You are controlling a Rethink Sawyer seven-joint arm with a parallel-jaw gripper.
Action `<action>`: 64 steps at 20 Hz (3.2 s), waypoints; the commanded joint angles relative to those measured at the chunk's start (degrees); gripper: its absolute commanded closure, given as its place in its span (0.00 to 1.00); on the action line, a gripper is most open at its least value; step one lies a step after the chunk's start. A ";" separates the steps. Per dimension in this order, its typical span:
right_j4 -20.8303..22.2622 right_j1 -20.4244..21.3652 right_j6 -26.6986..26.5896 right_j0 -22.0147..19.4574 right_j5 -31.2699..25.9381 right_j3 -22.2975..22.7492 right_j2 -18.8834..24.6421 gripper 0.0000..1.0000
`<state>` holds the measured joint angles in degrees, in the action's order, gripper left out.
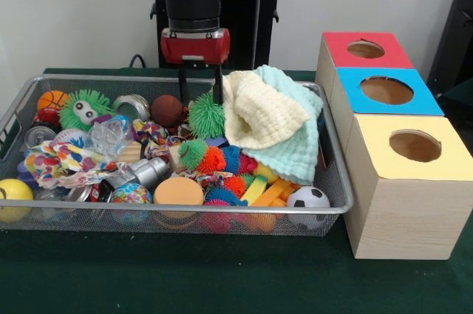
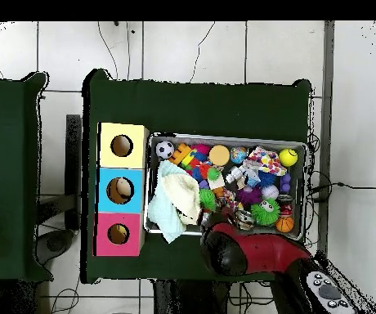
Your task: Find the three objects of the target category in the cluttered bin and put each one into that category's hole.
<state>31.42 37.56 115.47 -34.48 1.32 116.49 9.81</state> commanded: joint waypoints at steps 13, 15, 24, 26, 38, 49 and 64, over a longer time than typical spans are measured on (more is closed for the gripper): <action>-4.57 -4.61 8.73 17.84 6.40 -7.48 -25.81 0.00; -5.06 -5.94 9.13 17.65 8.23 -7.27 -25.58 0.00; -4.74 -4.25 10.80 10.30 10.94 -2.96 -17.03 0.00; -4.48 -3.41 10.96 7.84 10.07 -1.83 -14.25 0.00; -6.66 -8.82 12.73 4.66 16.15 -0.42 -10.01 0.00; -8.34 -11.18 12.51 3.21 15.44 1.34 -7.73 0.00; -8.02 -13.62 11.56 -2.30 11.63 2.77 -0.55 0.00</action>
<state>25.49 30.33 115.48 -34.89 15.61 117.62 -2.97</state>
